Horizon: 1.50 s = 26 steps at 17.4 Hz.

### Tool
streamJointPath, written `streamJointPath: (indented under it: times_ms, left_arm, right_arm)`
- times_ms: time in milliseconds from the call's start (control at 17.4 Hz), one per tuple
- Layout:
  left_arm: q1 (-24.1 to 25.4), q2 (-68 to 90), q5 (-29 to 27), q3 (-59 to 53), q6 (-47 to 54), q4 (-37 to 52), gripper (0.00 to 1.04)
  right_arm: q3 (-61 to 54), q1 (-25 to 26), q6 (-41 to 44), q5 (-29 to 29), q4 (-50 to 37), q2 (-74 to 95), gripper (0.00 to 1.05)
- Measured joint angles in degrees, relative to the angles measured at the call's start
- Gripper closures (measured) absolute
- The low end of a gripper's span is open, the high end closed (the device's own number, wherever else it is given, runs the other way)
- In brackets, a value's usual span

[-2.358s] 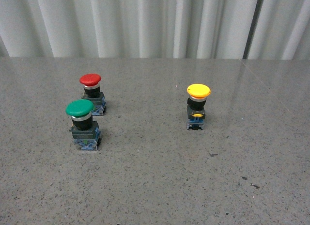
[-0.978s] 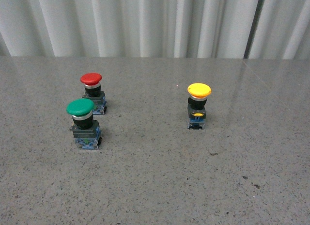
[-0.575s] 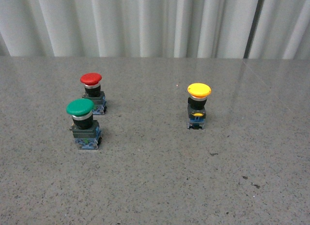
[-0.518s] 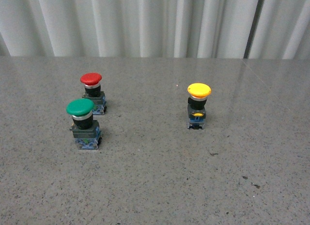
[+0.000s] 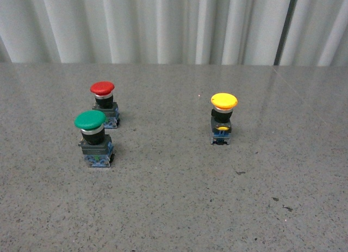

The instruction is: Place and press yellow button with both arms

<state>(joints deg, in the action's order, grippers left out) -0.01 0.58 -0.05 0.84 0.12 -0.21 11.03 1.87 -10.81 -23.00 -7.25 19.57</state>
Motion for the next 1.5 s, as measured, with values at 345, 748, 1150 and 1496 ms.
streamJointPath:
  times_ms: [345, 748, 1150, 1496]
  left_arm:
    - [0.0, 0.0, 0.0, 0.0, 0.0, 0.0, 0.07]
    - [0.0, 0.0, 0.0, 0.0, 0.0, 0.0, 0.07]
    - [0.0, 0.0, 0.0, 0.0, 0.0, 0.0, 0.07]
    - [0.0, 0.0, 0.0, 0.0, 0.0, 0.0, 0.07]
  right_arm:
    - [19.2, -13.2, 3.9, 8.2, -14.0, 35.8, 0.07]
    - [35.6, -27.0, 9.2, 20.3, -17.5, 67.1, 0.26]
    - [40.4, -28.9, 9.4, 22.9, -11.6, 73.4, 0.97]
    - [44.0, -28.5, 10.6, 23.7, -9.5, 78.0, 1.03]
